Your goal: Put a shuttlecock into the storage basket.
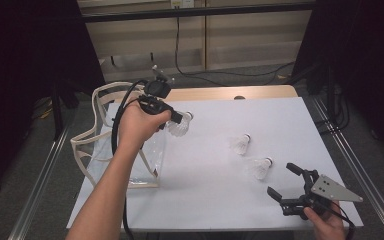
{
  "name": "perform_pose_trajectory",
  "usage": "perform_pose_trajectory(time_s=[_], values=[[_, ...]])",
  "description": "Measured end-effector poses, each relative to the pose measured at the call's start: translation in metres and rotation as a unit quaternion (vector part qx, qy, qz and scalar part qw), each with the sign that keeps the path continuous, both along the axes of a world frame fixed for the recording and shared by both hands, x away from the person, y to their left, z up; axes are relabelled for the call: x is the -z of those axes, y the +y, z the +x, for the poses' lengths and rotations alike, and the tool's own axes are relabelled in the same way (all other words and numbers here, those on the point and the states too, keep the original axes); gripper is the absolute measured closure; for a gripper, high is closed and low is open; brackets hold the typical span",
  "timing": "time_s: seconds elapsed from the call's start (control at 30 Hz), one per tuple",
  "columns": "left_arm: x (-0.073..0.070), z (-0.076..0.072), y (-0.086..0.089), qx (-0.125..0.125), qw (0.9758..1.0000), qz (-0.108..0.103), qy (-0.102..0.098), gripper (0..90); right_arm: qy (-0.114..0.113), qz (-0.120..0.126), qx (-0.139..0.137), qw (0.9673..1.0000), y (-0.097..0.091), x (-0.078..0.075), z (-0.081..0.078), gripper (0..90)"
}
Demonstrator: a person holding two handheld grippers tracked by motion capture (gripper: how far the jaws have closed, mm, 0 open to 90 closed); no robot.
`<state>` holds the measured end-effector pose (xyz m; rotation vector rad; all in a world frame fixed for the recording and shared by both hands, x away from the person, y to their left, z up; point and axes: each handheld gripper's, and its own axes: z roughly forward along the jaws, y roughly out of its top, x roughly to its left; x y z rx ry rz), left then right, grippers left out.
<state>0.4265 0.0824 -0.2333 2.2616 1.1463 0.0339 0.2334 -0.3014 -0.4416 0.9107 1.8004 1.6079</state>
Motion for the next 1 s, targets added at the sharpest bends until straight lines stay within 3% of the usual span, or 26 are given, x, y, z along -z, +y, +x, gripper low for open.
perform_pose_trajectory(time_s=[1.0], values=[[-0.0097,0.0044,0.0066,-0.017,0.9998,0.007,-0.007,89.2,0.000,0.000,0.000,1.0000,-0.0001,0.0000,-0.0002,0.5]])
